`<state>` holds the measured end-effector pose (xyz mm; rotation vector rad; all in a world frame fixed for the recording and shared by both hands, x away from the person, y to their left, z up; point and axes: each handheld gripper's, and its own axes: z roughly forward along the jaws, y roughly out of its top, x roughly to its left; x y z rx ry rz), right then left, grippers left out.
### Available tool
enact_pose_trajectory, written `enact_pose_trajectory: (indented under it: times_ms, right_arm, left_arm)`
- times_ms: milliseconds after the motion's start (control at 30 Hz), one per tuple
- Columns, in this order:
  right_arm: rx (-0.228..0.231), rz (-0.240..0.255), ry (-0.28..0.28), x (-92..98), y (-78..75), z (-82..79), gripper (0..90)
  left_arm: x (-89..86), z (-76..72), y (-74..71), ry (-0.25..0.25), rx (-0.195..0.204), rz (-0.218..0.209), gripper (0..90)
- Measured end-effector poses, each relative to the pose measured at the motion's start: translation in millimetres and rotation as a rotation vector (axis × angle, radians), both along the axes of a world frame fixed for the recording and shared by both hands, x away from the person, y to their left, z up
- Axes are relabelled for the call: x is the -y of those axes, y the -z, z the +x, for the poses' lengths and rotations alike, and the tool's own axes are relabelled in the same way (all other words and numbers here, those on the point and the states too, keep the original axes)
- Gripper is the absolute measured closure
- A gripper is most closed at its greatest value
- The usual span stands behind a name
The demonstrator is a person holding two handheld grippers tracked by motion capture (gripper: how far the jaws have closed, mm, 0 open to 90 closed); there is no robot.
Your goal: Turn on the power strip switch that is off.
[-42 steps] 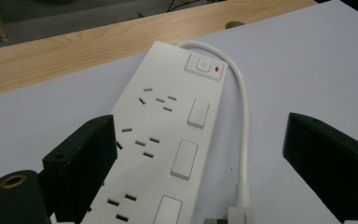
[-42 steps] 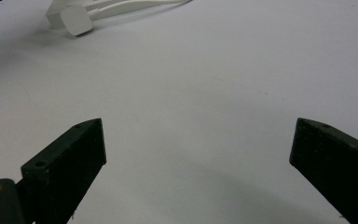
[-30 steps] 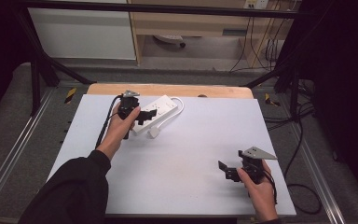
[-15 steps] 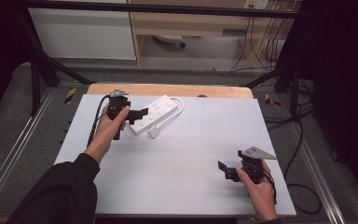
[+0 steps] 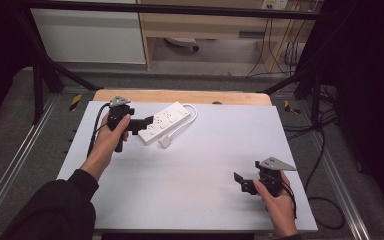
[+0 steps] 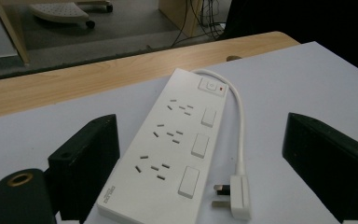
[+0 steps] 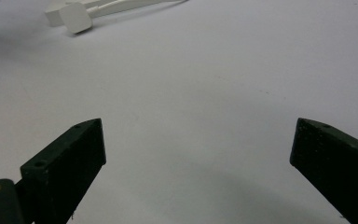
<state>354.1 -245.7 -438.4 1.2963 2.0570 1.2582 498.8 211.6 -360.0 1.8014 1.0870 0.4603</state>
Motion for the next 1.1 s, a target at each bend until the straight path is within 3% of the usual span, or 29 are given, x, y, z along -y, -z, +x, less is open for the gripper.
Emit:
enact_pose_trajectory:
  times_ms: [233, 733, 867, 1100]
  right_arm:
    - [0.000, -0.002, 0.000, 0.2, 0.1, 0.1, 3.8]
    - [-0.002, -0.002, 0.002, 0.2, 0.1, 0.2, 3.8]
    - [-0.003, -0.002, 0.003, 0.1, 0.3, 0.3, 3.8]
    - [-0.003, -0.003, 0.001, -0.2, 0.3, 0.4, 3.8]
  left_arm:
    - [-3.8, -11.4, -3.1, 0.021, 0.004, -0.005, 11.0]
    - [-13.9, -31.9, -10.6, 0.033, 0.051, -0.033, 10.7]
    - [-16.2, -36.9, -12.7, 0.047, 0.060, -0.045, 5.0]
    - [-24.0, -48.9, -17.8, 0.045, 0.082, -0.049, 5.1]
